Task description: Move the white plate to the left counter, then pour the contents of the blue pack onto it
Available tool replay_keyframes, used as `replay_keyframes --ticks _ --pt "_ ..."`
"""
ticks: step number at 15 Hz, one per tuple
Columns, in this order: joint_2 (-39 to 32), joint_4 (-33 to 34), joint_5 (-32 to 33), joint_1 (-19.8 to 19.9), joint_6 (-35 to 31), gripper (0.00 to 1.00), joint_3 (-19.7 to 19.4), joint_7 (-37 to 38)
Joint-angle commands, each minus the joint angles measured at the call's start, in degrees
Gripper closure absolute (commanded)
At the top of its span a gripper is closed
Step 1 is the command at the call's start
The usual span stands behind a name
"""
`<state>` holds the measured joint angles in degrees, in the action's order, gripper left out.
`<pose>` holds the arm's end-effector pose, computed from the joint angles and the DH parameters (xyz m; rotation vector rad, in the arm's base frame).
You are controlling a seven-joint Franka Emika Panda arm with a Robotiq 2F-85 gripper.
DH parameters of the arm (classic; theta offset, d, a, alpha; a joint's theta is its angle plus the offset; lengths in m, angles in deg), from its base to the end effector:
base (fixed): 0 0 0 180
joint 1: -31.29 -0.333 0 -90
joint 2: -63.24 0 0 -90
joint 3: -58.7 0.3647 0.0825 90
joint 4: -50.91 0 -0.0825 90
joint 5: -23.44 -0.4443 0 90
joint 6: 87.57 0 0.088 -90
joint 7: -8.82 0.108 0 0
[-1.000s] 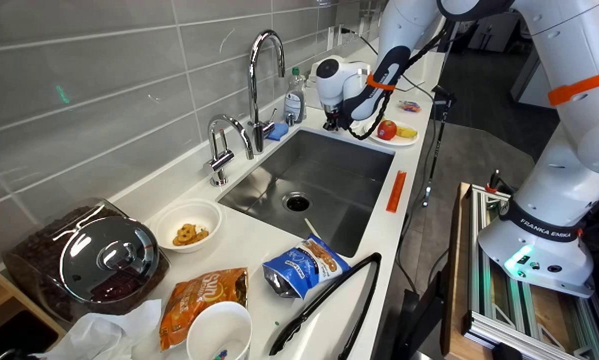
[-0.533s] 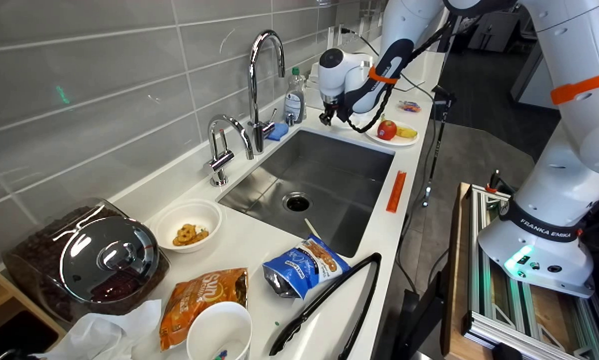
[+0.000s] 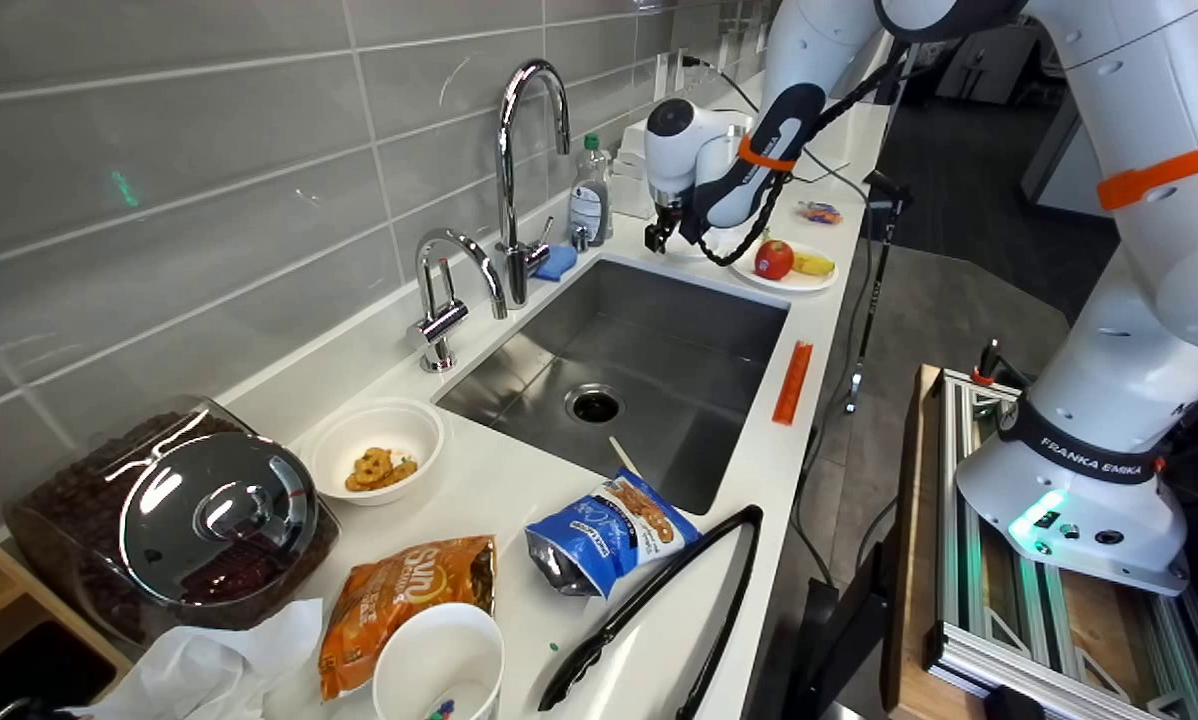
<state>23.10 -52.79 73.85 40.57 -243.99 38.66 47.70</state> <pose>0.6601 -0.3129 0.1741 2.4778 -0.3673 0.2901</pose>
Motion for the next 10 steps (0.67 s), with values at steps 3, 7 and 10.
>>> replay_keyframes --ticks 3,7,10 --pt "-3.57 2.74 -4.70 0.20 -1.60 0.02 -1.06 -2.14" --pt "-5.10 3.92 -7.23 0.07 -1.52 0.28 -1.66 -3.41" --pt "-6.28 4.80 -9.70 0.10 -1.30 0.47 -1.90 -5.32"
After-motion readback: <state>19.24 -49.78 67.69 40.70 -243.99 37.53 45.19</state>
